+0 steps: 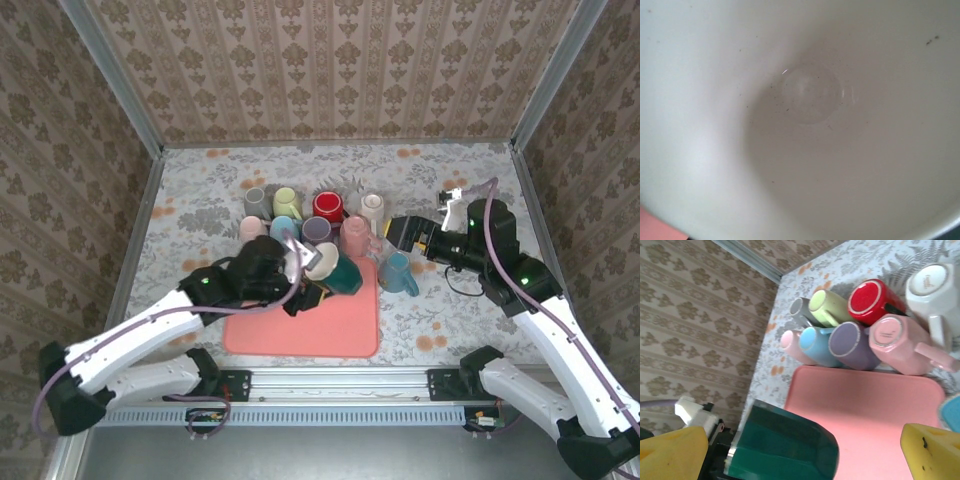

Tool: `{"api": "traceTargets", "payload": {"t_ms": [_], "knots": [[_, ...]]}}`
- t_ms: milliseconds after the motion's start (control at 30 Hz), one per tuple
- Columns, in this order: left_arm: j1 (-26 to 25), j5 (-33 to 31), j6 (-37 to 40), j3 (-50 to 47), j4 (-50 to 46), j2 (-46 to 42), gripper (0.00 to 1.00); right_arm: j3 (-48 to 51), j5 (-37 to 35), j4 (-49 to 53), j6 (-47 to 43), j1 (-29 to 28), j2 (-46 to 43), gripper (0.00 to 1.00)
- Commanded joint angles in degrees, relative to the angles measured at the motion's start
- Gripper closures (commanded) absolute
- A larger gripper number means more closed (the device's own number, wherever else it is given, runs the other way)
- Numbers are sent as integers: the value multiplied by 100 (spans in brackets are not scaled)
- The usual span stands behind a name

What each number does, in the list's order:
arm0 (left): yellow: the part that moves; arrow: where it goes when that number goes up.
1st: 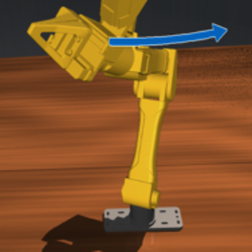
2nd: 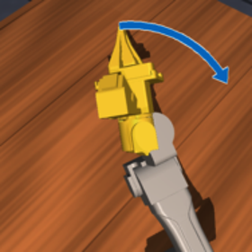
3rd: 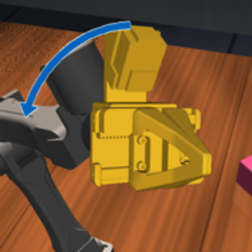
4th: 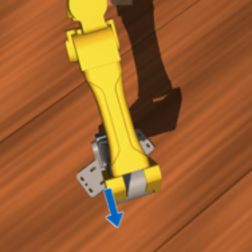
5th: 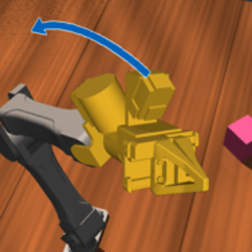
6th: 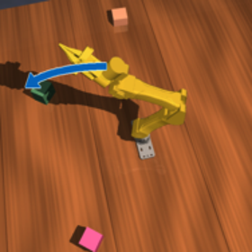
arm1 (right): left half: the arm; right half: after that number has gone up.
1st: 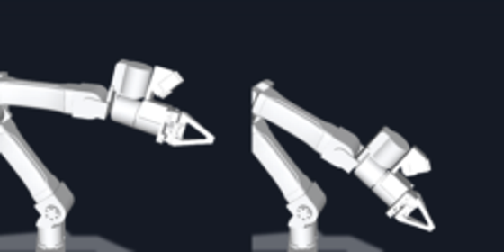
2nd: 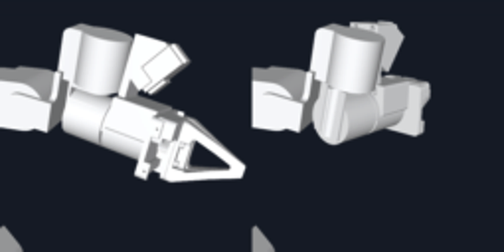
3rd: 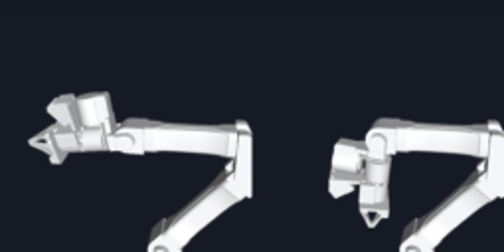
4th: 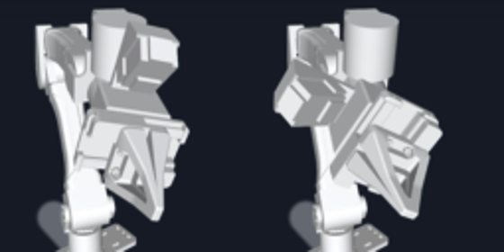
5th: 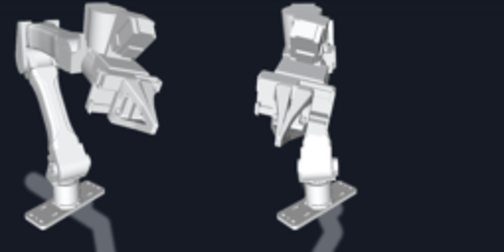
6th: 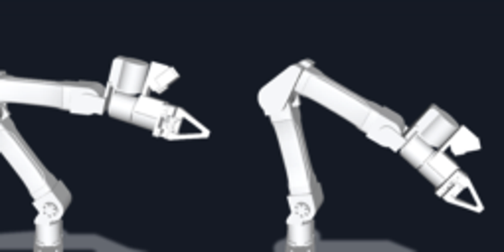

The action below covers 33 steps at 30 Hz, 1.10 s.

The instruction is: Turn the mug right side up

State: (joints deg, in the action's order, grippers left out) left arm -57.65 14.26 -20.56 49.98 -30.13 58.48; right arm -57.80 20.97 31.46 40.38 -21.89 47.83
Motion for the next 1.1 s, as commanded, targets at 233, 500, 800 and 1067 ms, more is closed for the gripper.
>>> {"api": "traceTargets", "payload": {"t_ms": [233,500,800,1067], "knots": [[-760,-2100,544,695,-207,1360,100,-432,-716,942,-810,36,-56,0],[-771,-2291,636,1000,99,2185,100,-331,-962,1161,-1000,36,-260,0],[-388,-1970,623,1206,679,2890,95,-223,-1199,1266,-1080,36,-281,0],[-230,-1772,619,1383,902,3463,90,-130,-1268,1361,-1182,37,-373,0]]}}
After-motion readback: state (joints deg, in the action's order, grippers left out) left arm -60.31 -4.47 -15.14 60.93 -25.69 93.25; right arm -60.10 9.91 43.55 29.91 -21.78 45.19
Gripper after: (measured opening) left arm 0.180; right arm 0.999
